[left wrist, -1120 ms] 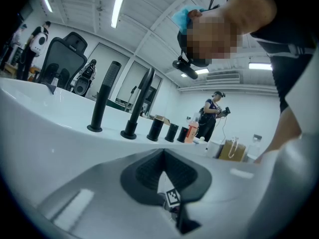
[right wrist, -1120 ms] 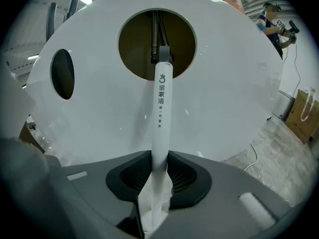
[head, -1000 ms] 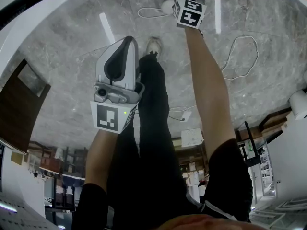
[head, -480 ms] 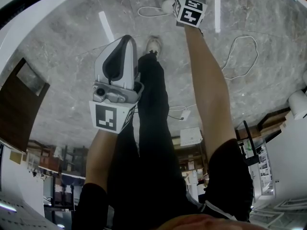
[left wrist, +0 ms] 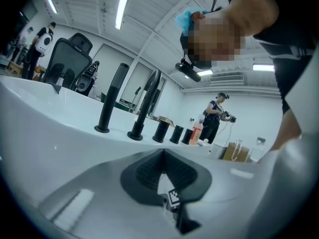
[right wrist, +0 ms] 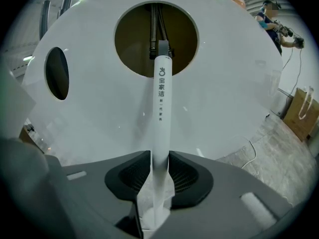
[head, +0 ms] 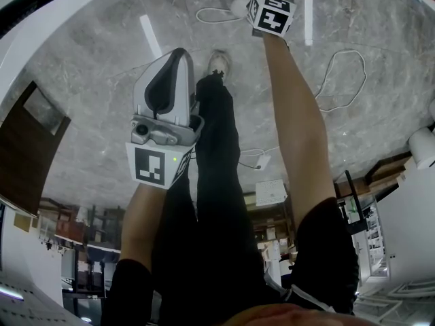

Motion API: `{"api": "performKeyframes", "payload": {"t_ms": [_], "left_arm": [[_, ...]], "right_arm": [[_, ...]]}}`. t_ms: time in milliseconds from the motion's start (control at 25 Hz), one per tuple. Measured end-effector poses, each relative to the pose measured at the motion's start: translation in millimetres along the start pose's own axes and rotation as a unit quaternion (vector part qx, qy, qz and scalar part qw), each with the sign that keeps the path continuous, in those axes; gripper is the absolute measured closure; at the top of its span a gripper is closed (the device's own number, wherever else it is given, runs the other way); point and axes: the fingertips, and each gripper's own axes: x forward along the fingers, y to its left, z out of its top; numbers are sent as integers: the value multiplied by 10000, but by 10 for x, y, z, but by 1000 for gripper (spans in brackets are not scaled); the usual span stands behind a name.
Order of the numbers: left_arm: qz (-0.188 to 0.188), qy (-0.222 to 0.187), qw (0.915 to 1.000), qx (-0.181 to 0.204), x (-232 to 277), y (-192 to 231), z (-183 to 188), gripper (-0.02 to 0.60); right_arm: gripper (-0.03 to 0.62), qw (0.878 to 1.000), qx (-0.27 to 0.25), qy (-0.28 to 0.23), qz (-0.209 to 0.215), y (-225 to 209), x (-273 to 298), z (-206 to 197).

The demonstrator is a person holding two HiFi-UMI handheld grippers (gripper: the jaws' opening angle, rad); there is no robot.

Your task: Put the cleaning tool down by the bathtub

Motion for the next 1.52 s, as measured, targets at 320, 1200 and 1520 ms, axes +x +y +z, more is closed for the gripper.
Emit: {"api": "performKeyframes", "payload": {"t_ms": [320, 1200, 1520], "left_arm": [[-16, -21, 10000, -2, -29, 28, 7, 572], [-98, -45, 9999, -117, -219, -8, 145, 572], [-150, -48, 9997, -160, -397, -98, 303, 572]], "right_arm": [[479, 10000, 37, 15, -14, 7, -4, -26], [513, 9997, 109, 152, -181, 12, -339, -173], [592, 9990, 236, 307, -211, 61, -705, -284]]}}
